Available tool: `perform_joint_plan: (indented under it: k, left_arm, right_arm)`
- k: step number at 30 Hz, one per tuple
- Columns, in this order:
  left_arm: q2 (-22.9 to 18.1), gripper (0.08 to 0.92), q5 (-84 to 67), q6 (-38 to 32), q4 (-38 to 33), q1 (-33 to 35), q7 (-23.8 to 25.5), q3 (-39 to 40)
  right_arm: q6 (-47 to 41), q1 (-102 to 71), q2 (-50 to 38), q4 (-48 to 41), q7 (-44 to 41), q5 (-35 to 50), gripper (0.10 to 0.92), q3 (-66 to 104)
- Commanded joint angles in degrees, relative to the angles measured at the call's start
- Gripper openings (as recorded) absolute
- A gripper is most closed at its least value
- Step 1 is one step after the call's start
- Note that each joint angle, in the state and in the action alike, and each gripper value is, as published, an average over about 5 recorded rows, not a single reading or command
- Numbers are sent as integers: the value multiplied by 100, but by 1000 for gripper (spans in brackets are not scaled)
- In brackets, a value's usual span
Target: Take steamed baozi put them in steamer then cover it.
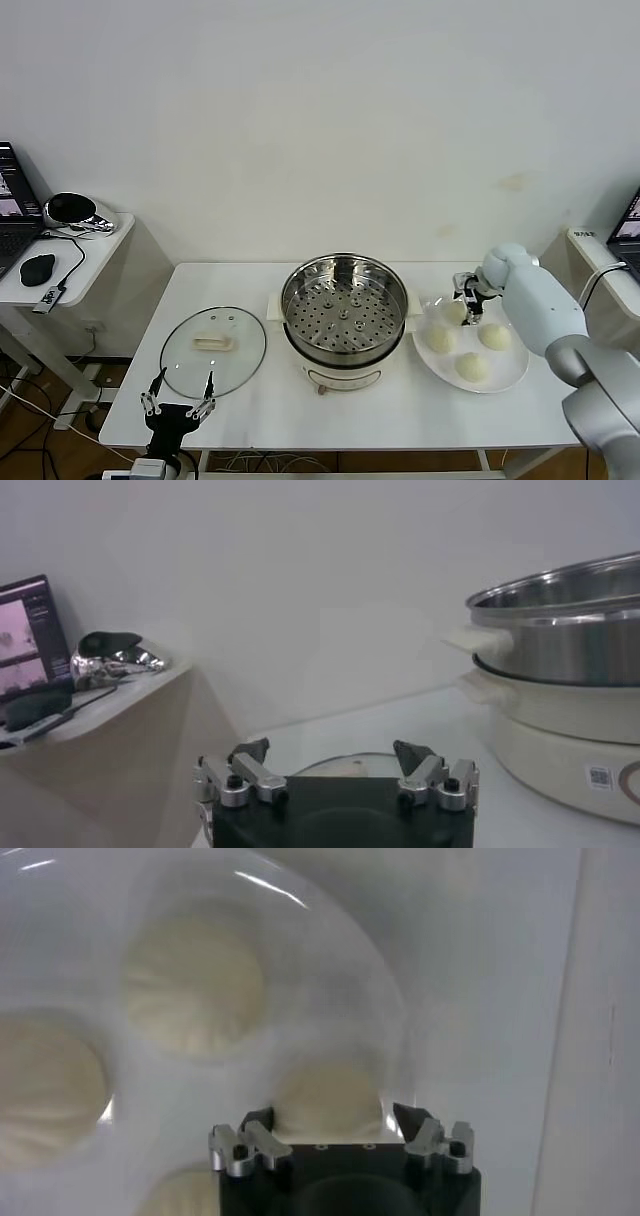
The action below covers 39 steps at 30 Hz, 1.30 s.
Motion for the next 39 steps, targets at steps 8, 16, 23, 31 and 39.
perform_joint_plan:
  k: [8, 16, 23, 31, 39]
  left_arm:
    - [-3, 823, 12, 11, -11, 19, 5, -14]
    - [41, 823, -6, 31, -10, 14, 35, 21]
    - [94, 823, -126, 28, 18, -27, 53, 47]
    - [165, 823, -194, -14, -13, -20, 54, -6]
    - [198, 823, -280, -15, -73, -8, 49, -87]
  right_arm:
    - [-82, 75, -369, 613, -277, 594, 541, -349]
    - [-683, 553, -1569, 2758, -709, 2487, 545, -1440]
    - [-779, 2027, -2178, 3894, -766, 3809, 551, -2676]
    - [-487, 3712, -1589, 4112, -699, 4886, 558, -4019]
    - [40, 3943, -581, 4107, -501, 5088, 560, -4860]
